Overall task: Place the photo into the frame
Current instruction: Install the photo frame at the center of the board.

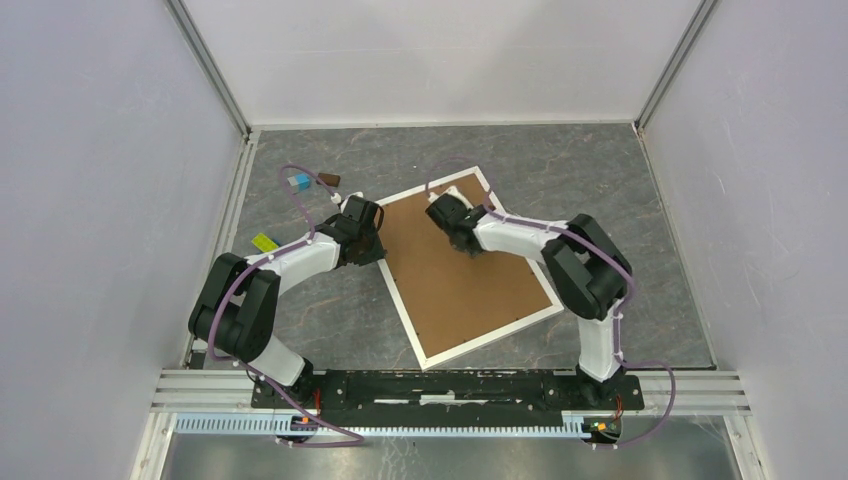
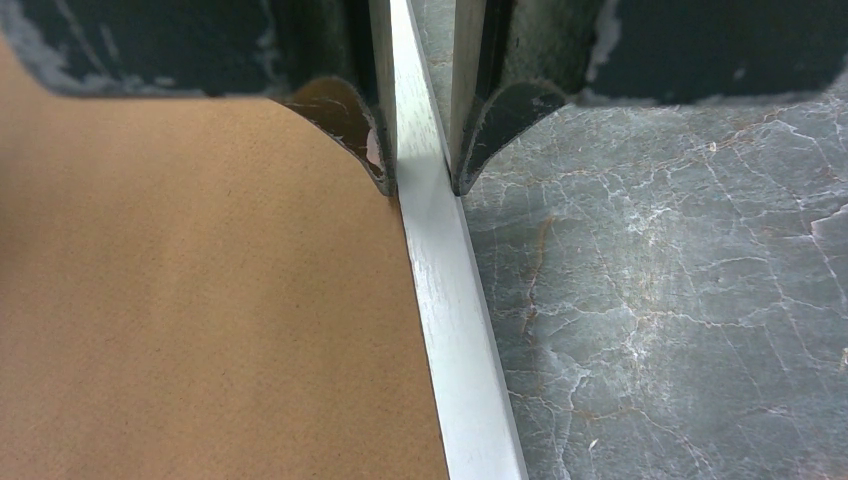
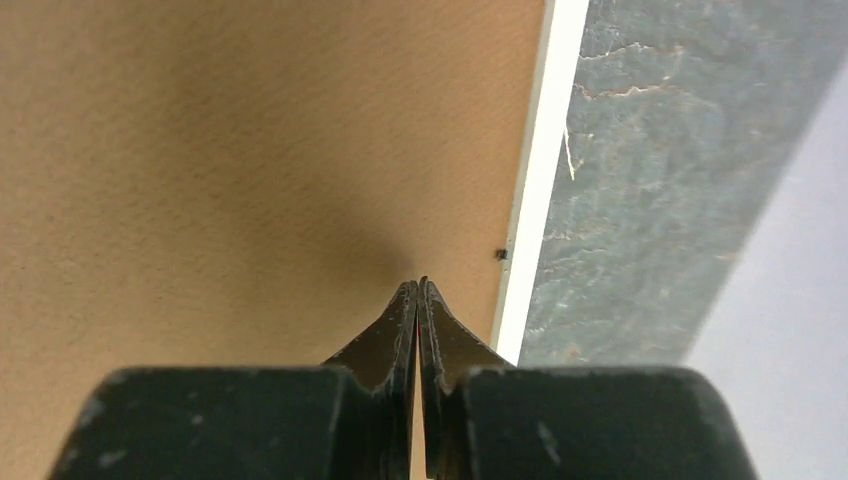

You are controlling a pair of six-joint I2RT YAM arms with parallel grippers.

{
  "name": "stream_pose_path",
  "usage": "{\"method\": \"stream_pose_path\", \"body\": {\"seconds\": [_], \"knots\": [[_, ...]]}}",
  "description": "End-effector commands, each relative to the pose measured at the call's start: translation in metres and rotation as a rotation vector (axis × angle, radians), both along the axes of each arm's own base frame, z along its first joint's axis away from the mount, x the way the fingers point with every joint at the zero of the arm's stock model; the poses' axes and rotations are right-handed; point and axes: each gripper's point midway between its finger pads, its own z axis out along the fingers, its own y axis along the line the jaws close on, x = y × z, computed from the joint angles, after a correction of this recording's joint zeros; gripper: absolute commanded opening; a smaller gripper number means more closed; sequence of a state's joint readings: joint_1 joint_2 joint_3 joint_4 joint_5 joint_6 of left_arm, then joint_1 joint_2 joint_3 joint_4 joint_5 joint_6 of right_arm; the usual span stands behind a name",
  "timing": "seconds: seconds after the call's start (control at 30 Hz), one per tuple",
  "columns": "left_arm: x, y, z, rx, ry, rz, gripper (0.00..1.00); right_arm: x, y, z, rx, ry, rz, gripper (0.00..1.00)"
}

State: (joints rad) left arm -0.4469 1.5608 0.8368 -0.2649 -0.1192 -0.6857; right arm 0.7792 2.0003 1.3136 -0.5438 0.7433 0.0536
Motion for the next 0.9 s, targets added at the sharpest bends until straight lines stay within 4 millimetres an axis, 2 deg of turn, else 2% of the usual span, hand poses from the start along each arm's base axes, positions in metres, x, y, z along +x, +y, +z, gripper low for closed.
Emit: {"method": "stream_pose_path", "body": {"seconds": [0.0, 0.07, 0.17, 0.27, 0.33, 0.4, 0.63, 0.87], "knots": [[-0.013, 0.0, -0.022, 0.027, 0.061, -0.056, 0.02, 0.026, 0.019, 0.044, 0.409, 0.001, -0.039, 0.09], [-0.012, 0.0, -0.022, 0.028, 0.06, -0.056, 0.02, 0.047, 0.015, 0.055, 0.548, 0.003, -0.055, 0.12], [-0.013, 0.0, -0.022, 0.025, 0.059, -0.056, 0.02, 0.076, 0.008, 0.06, 0.677, 0.013, -0.053, 0.15], [-0.013, 0.0, -0.022, 0.026, 0.061, -0.058, 0.02, 0.099, -0.003, 0.058, 0.764, 0.027, -0.068, 0.11], [-0.013, 0.0, -0.023, 0.025, 0.062, -0.06, 0.02, 0.113, -0.011, 0.059, 0.791, 0.015, -0.087, 0.05], [-0.012, -0.001, -0.022, 0.024, 0.061, -0.06, 0.02, 0.122, -0.011, 0.058, 0.832, 0.014, -0.072, 0.0], [-0.012, -0.001, -0.022, 0.021, 0.061, -0.063, 0.02, 0.145, 0.005, 0.035, 0.901, 0.069, -0.036, 0.0], [-0.012, -0.002, -0.023, 0.021, 0.063, -0.063, 0.02, 0.155, 0.001, 0.026, 0.871, 0.062, -0.057, 0.0]]}}
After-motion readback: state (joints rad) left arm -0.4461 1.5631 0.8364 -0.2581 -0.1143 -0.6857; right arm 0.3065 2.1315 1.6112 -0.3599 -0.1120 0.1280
